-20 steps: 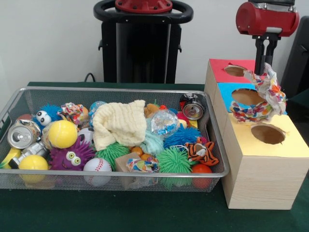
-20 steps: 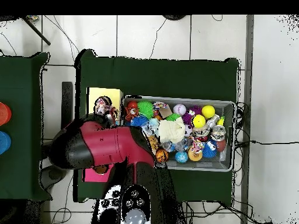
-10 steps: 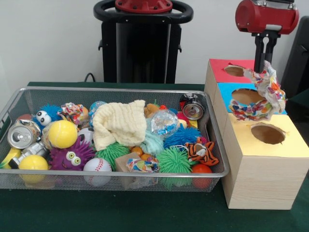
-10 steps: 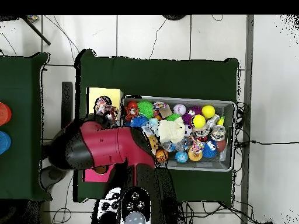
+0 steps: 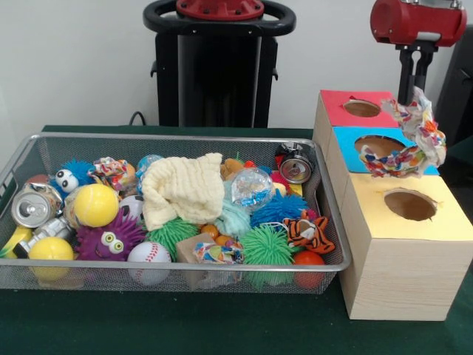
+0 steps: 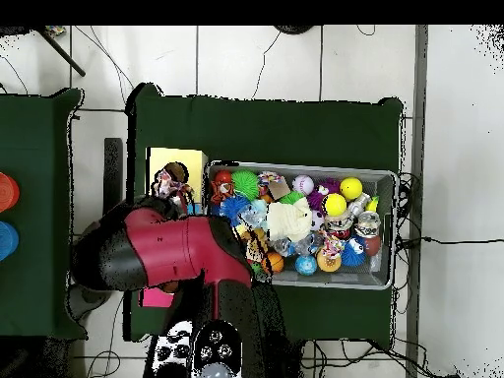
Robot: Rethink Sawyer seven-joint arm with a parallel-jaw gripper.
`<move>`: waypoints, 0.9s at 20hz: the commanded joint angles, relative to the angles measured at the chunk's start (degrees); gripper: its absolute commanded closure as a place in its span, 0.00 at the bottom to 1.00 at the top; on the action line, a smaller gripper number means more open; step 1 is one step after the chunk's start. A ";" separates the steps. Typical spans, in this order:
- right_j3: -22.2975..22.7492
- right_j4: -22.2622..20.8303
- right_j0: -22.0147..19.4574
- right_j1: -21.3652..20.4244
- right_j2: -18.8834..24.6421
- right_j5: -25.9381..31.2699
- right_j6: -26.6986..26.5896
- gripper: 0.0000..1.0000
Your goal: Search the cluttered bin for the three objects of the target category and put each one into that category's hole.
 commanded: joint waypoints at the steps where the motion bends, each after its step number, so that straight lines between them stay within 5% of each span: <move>1: -1.14 1.59 0.69 1.36 0.99 7.03 8.97 1.00; 18: -4.49 1.95 1.79 4.95 1.68 8.39 8.34 1.00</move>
